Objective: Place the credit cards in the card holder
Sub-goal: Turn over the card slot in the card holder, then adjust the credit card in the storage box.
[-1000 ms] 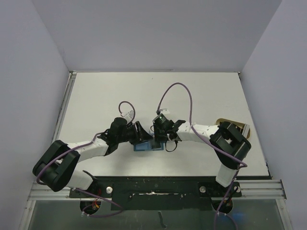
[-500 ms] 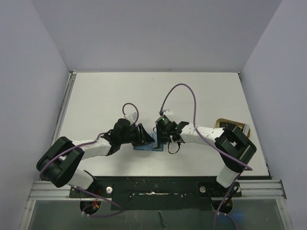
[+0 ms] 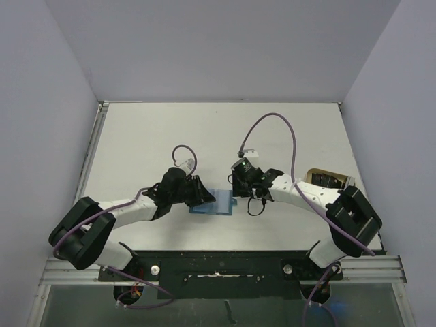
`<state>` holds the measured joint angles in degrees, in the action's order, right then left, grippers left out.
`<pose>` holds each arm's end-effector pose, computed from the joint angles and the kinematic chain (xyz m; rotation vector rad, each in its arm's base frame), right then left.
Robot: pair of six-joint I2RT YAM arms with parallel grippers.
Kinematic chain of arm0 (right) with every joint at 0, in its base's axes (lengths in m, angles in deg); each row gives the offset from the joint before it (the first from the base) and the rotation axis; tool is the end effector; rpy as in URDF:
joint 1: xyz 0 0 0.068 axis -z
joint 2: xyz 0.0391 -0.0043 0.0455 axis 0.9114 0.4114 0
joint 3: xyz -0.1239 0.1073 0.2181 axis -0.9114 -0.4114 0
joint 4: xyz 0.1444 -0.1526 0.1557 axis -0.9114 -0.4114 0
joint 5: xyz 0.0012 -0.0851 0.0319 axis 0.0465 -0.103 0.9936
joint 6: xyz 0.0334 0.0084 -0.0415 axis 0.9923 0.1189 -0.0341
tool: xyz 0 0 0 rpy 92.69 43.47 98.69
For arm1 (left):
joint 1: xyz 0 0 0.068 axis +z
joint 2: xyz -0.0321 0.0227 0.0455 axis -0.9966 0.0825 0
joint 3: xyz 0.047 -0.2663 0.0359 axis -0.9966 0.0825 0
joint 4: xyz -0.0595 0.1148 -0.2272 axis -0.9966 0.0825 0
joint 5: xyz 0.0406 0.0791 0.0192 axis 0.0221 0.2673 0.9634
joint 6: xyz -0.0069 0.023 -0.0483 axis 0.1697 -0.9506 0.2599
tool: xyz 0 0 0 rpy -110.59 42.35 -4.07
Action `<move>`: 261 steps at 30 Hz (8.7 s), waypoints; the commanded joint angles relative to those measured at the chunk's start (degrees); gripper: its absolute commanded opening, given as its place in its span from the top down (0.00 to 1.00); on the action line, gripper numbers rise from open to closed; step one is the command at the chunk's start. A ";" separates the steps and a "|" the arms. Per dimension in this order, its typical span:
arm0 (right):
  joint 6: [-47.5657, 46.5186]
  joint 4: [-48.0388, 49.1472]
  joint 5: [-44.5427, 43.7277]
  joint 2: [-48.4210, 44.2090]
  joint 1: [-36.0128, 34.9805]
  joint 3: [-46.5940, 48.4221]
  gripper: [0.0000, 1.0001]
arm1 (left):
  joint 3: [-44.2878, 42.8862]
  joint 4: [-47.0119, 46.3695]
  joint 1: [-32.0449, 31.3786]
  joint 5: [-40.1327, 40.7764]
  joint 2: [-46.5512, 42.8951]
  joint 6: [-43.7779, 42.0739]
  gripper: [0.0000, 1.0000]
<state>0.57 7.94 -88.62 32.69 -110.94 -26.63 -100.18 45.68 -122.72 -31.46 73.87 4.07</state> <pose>0.2220 0.2097 0.1946 0.0074 2.5369 0.2351 0.2073 -0.1722 0.1577 -0.1555 2.4206 -1.1555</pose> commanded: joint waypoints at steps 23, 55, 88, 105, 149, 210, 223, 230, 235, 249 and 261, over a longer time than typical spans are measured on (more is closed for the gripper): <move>-17.51 -18.97 -12.28 -8.30 38.54 12.20 0.46 | -9.97 24.99 -0.21 4.67 -12.69 -12.58 0.30; -20.30 -12.76 -11.36 8.11 48.54 9.87 0.49 | -15.27 41.50 1.81 2.54 -24.53 -23.63 0.29; -17.23 -19.54 -25.06 8.70 49.31 10.85 0.62 | -14.92 40.00 5.28 -0.87 -23.55 -23.72 0.29; -16.54 -21.84 -27.58 6.99 50.25 11.70 0.57 | -14.78 39.75 5.53 -1.41 -23.84 -23.68 0.29; -18.94 -18.00 -24.13 10.86 51.54 10.66 0.20 | -14.43 39.00 5.59 -3.18 -25.06 -23.54 0.29; -17.89 -22.83 -28.59 8.55 54.01 13.84 0.61 | -13.92 37.86 6.09 -4.76 -25.02 -23.28 0.29; -19.48 -22.91 -29.55 9.45 55.08 14.35 0.63 | -12.38 37.84 5.99 -4.61 -22.94 -22.58 0.30; -20.25 -22.79 -28.24 8.70 55.32 14.35 0.63 | -12.31 38.24 6.02 -2.64 -22.95 -22.08 0.30; -20.83 -22.11 -25.30 8.36 56.52 13.92 0.64 | -11.90 37.98 6.02 -2.23 -23.54 -21.66 0.30; -21.72 -21.23 -21.20 7.39 59.48 14.51 0.64 | -12.06 37.90 6.01 -2.65 -23.02 -21.79 0.30; -22.25 -20.35 -18.08 6.25 61.51 14.44 0.71 | -12.04 37.81 5.99 -2.65 -23.32 -21.70 0.30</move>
<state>-20.85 -13.92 -106.54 42.02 -50.26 -13.87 -111.70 86.21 -116.97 -34.06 51.60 -17.40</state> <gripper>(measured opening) 0.304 0.700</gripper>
